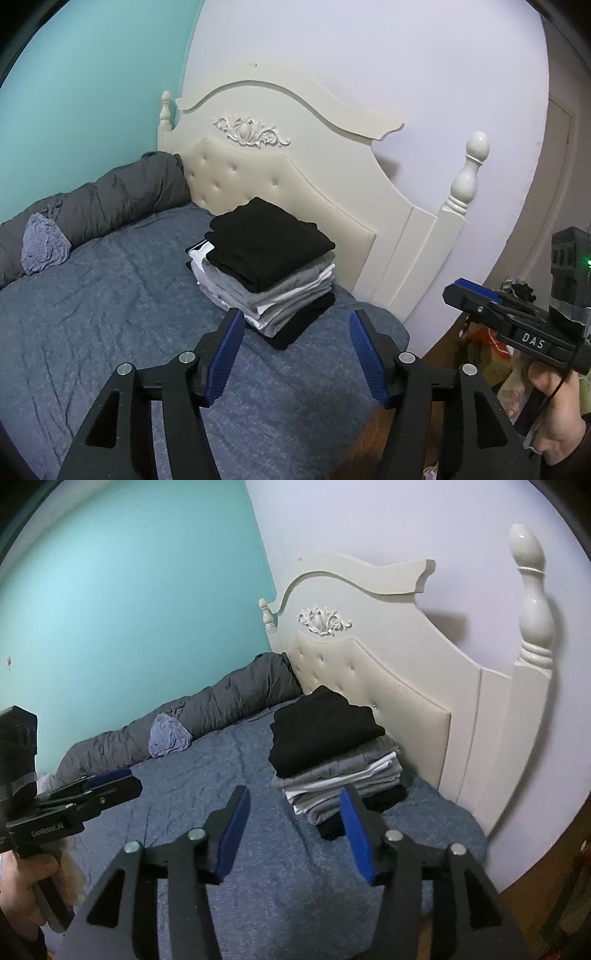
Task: Fold clothes
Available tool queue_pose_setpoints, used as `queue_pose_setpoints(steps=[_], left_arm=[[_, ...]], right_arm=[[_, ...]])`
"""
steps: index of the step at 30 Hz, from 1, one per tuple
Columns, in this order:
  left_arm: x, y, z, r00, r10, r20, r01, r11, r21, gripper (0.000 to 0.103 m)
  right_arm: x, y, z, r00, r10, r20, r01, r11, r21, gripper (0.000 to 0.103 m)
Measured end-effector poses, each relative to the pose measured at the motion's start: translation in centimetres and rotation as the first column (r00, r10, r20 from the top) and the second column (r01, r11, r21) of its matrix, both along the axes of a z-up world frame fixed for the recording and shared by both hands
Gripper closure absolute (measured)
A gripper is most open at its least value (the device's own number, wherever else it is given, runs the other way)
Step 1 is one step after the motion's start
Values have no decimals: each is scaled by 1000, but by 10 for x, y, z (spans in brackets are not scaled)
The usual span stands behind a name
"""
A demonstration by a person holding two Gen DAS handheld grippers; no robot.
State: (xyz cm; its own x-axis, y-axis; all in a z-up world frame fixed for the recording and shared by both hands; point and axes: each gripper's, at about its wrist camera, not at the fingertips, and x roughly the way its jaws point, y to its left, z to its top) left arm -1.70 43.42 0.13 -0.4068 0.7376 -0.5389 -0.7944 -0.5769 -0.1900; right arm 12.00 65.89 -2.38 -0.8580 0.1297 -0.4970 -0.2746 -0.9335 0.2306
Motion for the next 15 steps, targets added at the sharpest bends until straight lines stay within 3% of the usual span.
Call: queue_pose_setpoints(steps=[2,9,15], left_arm=[[5,-6,-1,1000,-3,-2,3,1000,2,36],[15,-24,-6,1000,-6,2,6,1000,5,34],[25,-35,-11,1000,-7,-24,7,1000,-6,32]], right_arm=[[8,-6,-2,1000,-15,-7,15,1000,5,42],[29,-23,-14,999,-33,-5,33,999,3,41],[42,-39,-20,999,-36,11,35,998,54,38]])
